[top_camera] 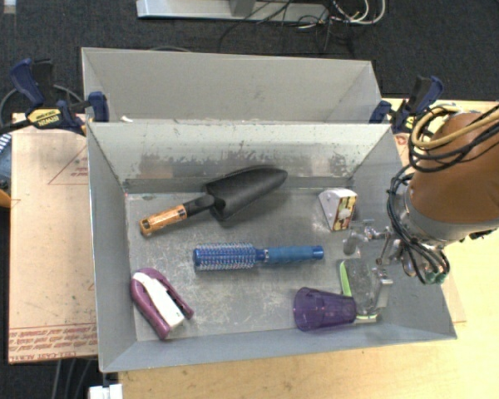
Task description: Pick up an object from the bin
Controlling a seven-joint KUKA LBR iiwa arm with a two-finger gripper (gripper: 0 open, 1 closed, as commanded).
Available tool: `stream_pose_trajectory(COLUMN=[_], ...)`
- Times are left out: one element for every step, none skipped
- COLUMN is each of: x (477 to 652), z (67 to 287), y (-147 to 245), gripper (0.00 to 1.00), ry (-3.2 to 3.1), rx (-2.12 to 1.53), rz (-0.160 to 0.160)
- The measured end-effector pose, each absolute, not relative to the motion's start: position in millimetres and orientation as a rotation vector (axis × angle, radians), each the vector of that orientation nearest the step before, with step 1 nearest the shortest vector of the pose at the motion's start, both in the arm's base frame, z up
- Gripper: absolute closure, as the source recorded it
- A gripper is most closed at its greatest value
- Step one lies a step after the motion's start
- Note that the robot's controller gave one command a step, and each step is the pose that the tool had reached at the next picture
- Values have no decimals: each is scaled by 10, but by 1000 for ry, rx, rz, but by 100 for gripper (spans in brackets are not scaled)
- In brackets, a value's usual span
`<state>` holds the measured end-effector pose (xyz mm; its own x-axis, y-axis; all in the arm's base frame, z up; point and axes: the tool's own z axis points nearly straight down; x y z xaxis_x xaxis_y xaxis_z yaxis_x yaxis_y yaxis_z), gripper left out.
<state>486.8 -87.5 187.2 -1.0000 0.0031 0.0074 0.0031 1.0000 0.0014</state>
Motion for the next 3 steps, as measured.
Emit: stream_pose_trajectory(x=[4886,4941,5040], z=[1914,879,1396], y=[-869,-151,-97], gripper=[0,0,0], ry=[-3142,-3119,-3143], rx=[1,353,167], rz=[-1,-4,-2])
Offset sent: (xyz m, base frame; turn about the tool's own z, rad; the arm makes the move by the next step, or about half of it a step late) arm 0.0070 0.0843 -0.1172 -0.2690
